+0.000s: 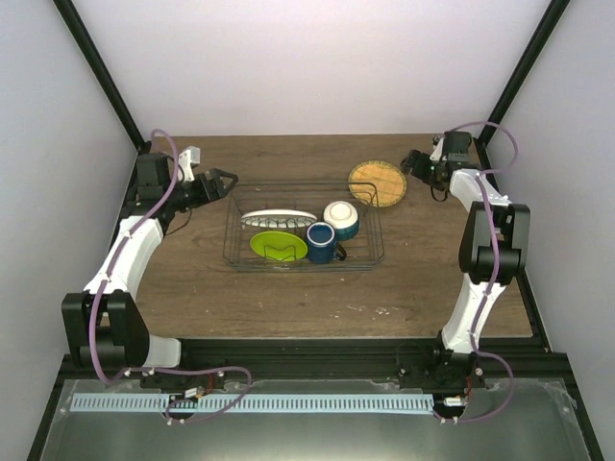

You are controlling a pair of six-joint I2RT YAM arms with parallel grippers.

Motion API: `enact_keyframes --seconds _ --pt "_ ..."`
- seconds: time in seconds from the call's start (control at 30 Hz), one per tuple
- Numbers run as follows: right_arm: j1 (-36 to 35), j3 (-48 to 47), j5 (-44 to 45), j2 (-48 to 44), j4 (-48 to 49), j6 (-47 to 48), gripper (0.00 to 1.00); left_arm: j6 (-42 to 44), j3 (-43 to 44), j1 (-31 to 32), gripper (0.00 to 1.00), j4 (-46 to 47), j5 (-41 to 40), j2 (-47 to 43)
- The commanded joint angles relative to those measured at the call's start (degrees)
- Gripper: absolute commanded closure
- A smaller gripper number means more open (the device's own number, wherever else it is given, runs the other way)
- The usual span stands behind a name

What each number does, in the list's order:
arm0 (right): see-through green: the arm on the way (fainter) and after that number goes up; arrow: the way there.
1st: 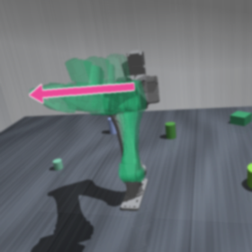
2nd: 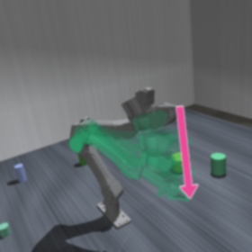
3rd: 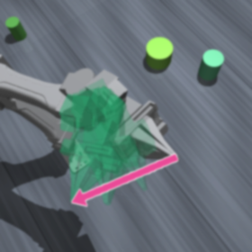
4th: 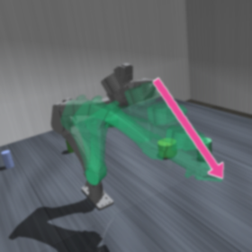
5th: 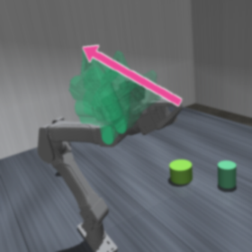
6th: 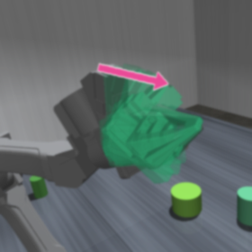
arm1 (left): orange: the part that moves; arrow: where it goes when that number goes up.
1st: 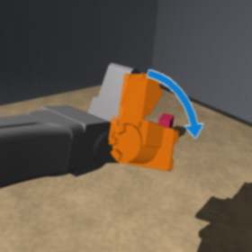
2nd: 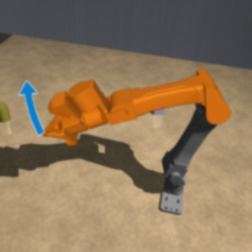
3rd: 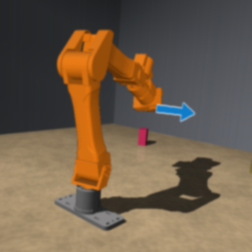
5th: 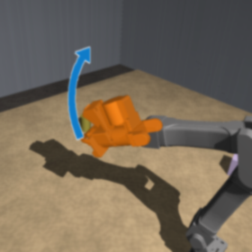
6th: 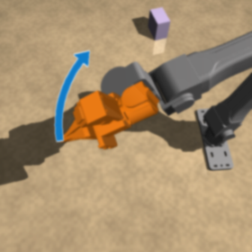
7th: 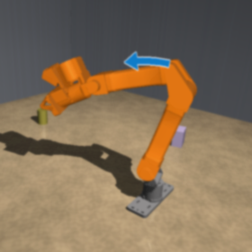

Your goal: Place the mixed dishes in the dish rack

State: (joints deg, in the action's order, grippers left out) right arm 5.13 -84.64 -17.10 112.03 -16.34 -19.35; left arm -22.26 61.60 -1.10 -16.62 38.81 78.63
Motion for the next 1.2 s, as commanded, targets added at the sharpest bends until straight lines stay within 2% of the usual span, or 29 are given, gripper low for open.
enact_keyframes --seconds 0.0,0.23,0.37,1.17 --pt "0.5 -3.7 -3.2 3.1 -2.9 -3.2 0.06 1.1 1.9 -0.2 0.09 -0.6 -0.1 -0.5" --pt "0.5 -5.0 -3.4 6.9 -5.4 -5.4 0.11 0.8 1.1 -0.2 0.09 0.5 -0.5 -0.8" --pt "0.5 -6.5 -5.3 9.4 -6.5 -6.7 0.17 0.4 0.7 -0.2 0.09 1.6 -0.3 -0.9" --pt "-1.8 -5.8 -10.3 16.6 -5.5 -9.8 0.38 0.4 0.2 -0.4 0.09 2.6 1.3 -1.2"
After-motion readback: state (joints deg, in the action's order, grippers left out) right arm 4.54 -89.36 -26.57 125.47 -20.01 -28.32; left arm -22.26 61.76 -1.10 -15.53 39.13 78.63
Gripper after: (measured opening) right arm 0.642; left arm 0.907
